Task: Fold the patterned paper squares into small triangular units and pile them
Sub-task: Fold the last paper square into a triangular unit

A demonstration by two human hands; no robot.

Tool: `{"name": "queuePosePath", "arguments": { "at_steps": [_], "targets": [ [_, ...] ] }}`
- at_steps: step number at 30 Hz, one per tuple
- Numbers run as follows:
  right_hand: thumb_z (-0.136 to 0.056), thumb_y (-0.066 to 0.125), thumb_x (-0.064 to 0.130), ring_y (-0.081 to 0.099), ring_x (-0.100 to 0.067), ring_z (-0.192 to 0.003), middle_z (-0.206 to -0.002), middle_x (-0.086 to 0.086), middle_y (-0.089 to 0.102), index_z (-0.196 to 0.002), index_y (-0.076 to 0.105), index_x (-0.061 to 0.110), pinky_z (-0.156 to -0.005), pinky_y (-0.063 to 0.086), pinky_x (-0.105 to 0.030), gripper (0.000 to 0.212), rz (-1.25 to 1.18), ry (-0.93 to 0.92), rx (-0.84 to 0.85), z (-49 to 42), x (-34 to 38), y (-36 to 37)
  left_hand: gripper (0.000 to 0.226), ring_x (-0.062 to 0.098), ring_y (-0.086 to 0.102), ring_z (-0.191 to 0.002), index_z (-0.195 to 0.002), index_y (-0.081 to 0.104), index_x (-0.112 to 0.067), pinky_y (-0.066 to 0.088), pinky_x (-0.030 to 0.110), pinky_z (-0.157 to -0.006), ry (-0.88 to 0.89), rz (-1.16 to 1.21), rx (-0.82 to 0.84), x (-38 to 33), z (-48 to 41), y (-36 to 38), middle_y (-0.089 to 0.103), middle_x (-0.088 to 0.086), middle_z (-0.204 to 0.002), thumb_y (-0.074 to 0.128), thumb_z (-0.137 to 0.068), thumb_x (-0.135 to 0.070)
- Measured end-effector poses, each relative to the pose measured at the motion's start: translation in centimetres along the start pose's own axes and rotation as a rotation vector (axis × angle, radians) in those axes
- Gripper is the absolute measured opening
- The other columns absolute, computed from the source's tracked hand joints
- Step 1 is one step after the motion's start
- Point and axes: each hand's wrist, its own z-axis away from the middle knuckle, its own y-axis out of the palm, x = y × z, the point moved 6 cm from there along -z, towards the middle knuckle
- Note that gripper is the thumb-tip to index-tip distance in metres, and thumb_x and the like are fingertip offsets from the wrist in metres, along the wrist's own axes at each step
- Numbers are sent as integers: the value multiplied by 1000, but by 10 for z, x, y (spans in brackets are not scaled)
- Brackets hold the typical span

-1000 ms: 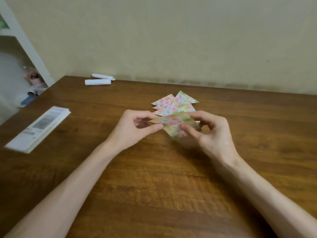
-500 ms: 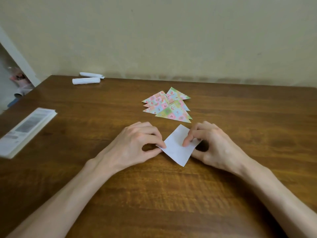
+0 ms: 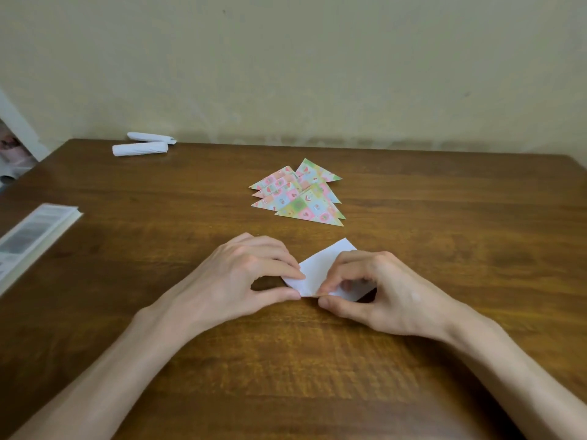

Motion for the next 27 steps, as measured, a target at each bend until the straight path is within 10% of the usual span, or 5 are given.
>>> {"name": "queuePosePath", "arguments": {
  "at_steps": [8,27],
  "targets": [
    [-99,67,41,52,-22,-66,-72,-1,63,-87,73,23,-60,40,-22,23,-200,104,-48,-1,-16,-6,23,0,60,-111,-95,81,-37,47,34,-94,-102,153,-37,1,-2,9,69,-27,-105,66,-91,-55],
    [-95,74,24,55,-8,-65,-71,19,61,-87,72,26,-64,39,-13,8,-79,149,-264,-4,-21,-9,23,6,55,-92,-82,63,-38,42,19,-77,-265,151,-1,-7,1,14,58,-18,-83,59,-92,-58]
  ]
}}
